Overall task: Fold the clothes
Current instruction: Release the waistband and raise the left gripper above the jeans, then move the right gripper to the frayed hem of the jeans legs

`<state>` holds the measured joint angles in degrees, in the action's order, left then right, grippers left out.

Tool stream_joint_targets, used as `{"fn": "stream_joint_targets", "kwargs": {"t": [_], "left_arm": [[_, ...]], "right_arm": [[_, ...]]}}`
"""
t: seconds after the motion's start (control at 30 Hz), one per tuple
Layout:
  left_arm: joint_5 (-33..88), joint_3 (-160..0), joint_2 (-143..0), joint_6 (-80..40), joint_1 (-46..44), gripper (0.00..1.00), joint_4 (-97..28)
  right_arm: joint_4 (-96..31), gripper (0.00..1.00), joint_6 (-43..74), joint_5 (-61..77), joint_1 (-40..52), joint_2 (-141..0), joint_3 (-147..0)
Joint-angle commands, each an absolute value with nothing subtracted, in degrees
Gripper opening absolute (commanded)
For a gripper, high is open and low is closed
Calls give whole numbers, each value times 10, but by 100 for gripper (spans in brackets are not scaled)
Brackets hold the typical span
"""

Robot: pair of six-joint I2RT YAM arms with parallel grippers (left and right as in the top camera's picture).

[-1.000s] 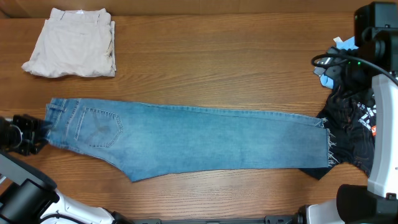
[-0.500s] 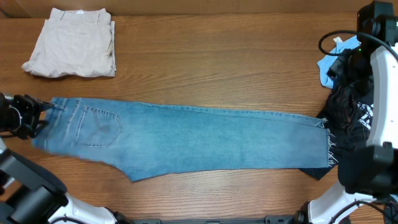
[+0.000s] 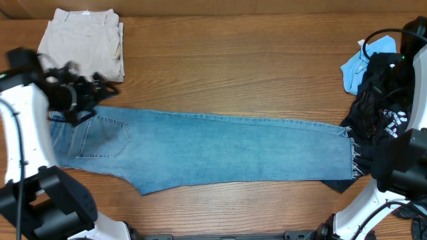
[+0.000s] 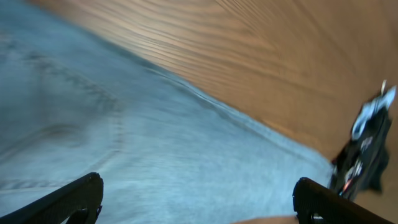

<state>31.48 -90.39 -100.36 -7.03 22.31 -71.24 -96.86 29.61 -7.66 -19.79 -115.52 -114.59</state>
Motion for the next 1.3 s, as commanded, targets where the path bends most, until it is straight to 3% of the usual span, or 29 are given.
{"fn": "stream_joint_targets", "kwargs": {"t": [0.0,0.5,0.8,1.27], "left_arm": [[297,-901,-997,-51,174,100,-711],[218,-901,-998,-51,5,100,-695],[205,-901,-1000,-51,-15,100,-694],[205,-901,-1000,-51,-15,100,-687]], "right_arm": [[-964,4,302,-70,-197,-1157,-1120],[-784,4,327,-29,-202,-1157,-864],[-730,4,332,-38,-218,-1157,-824],[-677,4,333,-46,-315,-1158,-817]]}}
